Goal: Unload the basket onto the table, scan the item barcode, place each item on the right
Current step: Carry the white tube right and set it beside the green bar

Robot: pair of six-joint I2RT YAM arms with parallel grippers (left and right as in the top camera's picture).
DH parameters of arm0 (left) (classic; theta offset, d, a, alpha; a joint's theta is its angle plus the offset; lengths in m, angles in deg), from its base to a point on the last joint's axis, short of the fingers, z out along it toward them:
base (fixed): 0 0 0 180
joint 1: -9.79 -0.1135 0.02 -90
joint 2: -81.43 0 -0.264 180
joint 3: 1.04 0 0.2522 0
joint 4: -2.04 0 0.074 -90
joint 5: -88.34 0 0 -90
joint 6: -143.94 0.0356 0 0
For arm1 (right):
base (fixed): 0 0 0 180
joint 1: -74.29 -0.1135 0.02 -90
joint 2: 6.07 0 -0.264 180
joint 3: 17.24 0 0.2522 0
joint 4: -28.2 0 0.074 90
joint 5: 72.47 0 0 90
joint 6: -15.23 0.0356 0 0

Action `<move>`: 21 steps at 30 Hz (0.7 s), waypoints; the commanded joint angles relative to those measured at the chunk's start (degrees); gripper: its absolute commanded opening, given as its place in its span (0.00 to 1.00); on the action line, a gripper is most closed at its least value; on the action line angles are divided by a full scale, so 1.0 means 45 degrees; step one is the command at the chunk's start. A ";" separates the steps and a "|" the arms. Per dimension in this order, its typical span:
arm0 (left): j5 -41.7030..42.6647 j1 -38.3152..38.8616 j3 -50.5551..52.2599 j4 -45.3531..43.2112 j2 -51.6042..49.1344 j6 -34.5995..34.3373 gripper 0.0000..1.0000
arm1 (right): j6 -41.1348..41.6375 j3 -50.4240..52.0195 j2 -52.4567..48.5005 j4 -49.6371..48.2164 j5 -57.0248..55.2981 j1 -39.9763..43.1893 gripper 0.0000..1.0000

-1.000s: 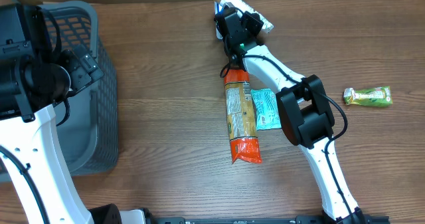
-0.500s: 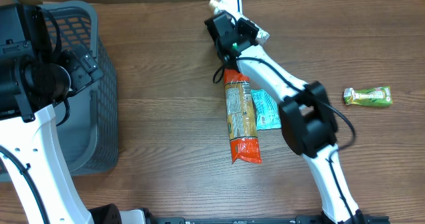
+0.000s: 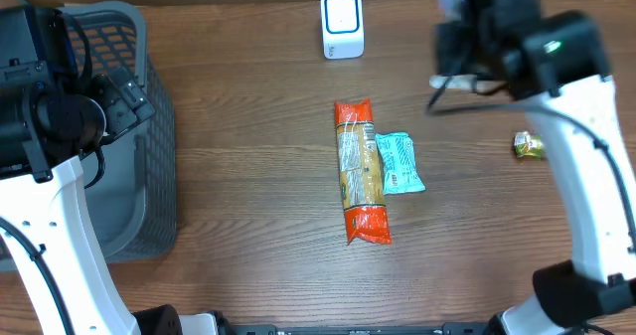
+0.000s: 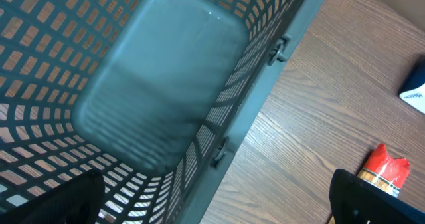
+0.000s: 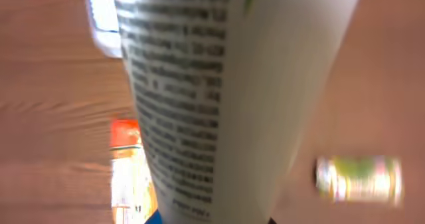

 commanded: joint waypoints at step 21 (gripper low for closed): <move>-0.0180 -0.0053 0.0000 -0.0010 -0.0010 0.0141 1.00 | 0.6436 1.1103 -0.0733 -0.8981 0.0534 0.6188 0.31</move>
